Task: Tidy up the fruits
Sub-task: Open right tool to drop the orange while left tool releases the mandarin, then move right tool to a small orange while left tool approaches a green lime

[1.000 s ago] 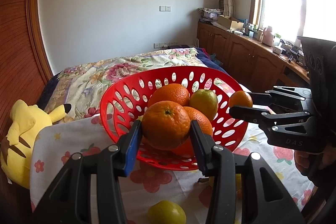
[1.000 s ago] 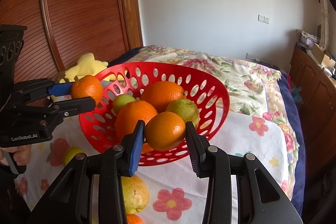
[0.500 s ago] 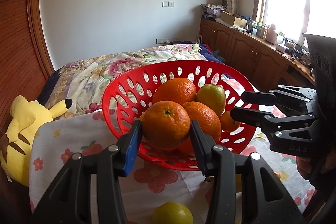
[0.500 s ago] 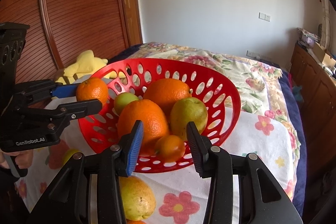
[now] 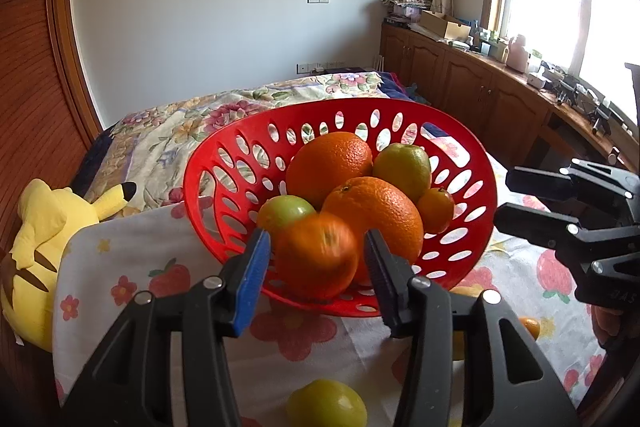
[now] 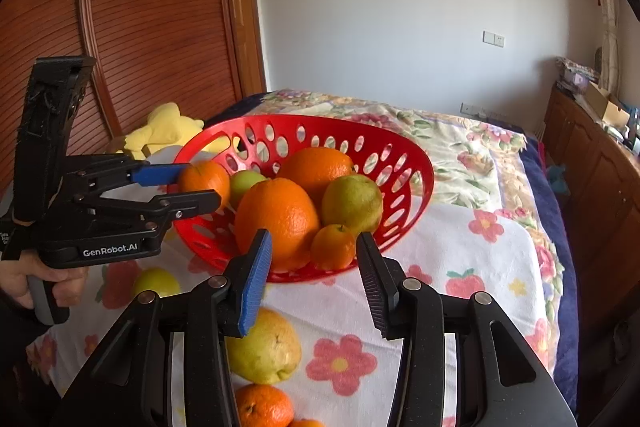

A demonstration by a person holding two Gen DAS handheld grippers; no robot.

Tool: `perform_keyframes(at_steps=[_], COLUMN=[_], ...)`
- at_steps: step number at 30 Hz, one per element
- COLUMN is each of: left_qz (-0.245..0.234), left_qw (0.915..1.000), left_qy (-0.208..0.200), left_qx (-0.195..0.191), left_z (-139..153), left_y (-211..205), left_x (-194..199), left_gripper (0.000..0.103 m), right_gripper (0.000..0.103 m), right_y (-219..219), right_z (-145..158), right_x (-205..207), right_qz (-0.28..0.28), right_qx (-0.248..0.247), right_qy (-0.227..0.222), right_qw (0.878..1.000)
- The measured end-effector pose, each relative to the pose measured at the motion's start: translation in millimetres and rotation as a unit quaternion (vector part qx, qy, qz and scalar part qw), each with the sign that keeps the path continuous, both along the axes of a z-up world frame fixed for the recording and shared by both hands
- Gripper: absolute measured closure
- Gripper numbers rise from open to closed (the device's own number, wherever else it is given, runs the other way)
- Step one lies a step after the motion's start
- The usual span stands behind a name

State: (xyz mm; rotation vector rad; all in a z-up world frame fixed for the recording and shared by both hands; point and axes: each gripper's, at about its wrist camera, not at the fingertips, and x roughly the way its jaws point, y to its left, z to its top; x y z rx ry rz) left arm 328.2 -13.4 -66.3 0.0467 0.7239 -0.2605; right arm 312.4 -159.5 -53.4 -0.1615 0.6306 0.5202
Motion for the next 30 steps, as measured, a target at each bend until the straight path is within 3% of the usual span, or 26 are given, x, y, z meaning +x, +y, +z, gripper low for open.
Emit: perform_keyframes(at_steps=[20, 30], left_qz=[0.009, 0.020], left_qw=[0.9996, 0.9998], left_qy=[-0.019, -0.008], left_qx=[-0.019, -0.004], left_z=[6.0, -31.6], left_y=[21.7, 19.9], left_x=[-71.6, -90.9], left_gripper=[0.042, 0.041], right_gripper=[0.053, 0.053], right_y=[-27.9, -43.6], right_z=[-20.6, -44.4], right_x=[-54.6, -74.7], right_qz=[-0.039, -0.059], right_qx=[0.001, -0.002], right_qy=[0.019, 0.044], right_qw=[0.999, 0.997])
